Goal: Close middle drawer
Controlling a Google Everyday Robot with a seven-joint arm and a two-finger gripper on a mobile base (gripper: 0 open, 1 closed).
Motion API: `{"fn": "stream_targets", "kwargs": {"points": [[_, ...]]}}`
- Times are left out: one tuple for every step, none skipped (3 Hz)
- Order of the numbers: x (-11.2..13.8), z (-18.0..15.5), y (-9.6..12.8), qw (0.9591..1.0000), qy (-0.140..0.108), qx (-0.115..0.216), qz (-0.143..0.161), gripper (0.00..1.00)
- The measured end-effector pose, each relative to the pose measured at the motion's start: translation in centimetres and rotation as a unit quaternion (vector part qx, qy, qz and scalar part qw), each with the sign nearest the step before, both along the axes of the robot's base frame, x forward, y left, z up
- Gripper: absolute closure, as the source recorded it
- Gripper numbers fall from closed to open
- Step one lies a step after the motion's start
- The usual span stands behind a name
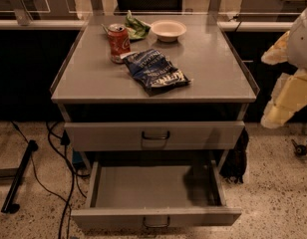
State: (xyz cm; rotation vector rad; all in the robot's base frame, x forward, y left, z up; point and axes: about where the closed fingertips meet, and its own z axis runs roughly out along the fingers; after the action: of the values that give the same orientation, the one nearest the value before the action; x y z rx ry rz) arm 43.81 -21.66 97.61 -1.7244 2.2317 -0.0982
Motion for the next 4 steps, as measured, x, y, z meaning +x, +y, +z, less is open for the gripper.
{"fn": "stream_targets", "kwargs": {"points": [[-0.2, -1.6, 0.6, 0.9999, 0.003, 0.016, -0.003, 0.47], [-0.9, -4.9, 1.5, 0.9985, 0.010, 0.050, -0.019, 0.71], [-2.3, -10.8, 2.5, 0.9944, 0.027, 0.089, -0.050, 0.99], [-3.9, -16.2, 3.0, 0.9902, 0.046, 0.110, -0.073, 1.00]]}}
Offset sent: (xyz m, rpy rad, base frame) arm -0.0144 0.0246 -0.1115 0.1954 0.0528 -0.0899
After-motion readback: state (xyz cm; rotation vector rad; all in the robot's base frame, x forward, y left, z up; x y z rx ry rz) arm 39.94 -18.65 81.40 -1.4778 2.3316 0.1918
